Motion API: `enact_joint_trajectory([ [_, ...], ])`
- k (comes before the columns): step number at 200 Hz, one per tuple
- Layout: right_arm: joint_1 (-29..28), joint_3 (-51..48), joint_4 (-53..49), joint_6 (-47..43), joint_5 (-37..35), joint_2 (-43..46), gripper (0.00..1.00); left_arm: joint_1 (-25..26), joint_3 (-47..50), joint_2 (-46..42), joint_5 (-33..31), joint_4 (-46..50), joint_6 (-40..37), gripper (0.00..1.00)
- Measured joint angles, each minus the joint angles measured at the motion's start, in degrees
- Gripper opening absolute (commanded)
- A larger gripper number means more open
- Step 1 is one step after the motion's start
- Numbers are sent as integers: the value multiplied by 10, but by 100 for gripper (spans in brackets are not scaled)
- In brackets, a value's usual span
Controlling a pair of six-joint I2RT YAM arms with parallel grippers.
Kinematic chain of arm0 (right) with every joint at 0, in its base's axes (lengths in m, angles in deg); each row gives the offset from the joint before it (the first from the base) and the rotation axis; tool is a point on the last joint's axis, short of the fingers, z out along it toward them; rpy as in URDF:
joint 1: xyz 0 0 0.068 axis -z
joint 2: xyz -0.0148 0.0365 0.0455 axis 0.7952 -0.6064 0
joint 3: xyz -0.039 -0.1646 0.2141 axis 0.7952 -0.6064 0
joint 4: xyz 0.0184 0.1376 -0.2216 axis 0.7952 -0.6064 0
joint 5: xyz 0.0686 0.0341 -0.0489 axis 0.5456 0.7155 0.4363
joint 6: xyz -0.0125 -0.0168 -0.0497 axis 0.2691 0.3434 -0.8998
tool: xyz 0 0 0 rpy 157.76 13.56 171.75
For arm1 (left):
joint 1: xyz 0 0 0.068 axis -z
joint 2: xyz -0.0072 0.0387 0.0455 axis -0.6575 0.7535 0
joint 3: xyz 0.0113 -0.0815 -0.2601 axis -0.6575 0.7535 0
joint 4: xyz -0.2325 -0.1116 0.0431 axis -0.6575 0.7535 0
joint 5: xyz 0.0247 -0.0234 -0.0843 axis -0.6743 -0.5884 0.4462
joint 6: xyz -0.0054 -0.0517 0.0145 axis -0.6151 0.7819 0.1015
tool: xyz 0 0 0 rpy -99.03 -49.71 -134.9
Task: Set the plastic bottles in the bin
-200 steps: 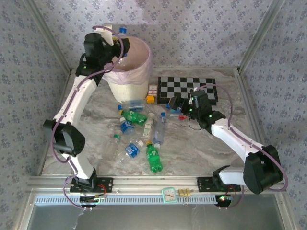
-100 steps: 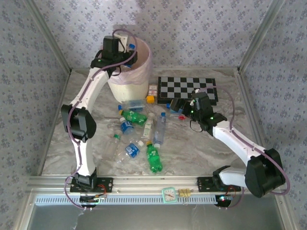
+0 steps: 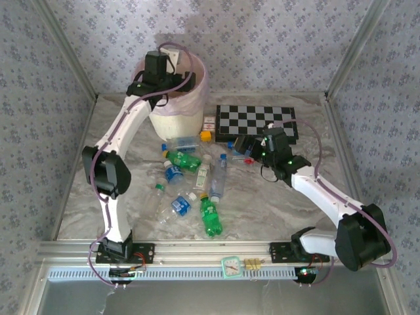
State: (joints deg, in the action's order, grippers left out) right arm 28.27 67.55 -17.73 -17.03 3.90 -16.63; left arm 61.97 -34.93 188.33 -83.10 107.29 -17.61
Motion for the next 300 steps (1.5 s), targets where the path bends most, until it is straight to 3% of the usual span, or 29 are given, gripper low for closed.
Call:
enact_joint_trajectory([
  [44,11,0,0,23,-2,-21,100,39,158,-152,-9,-106,14,100],
  [81,12,0,9,87,-12,-79,100,73,335,-269,-16,-236,79,100],
  [105,12,0,10,142,-28,-109,100,96,435,-297,-28,-301,138,100],
  [141,15,28,-2,200,-43,-158,100,133,527,-299,-59,-321,210,100],
  [203,23,71,-5,283,-31,-236,93,174,589,-299,-101,-316,268,100],
  [300,25,70,7,348,-32,-264,78,175,604,-302,-123,-320,280,100],
])
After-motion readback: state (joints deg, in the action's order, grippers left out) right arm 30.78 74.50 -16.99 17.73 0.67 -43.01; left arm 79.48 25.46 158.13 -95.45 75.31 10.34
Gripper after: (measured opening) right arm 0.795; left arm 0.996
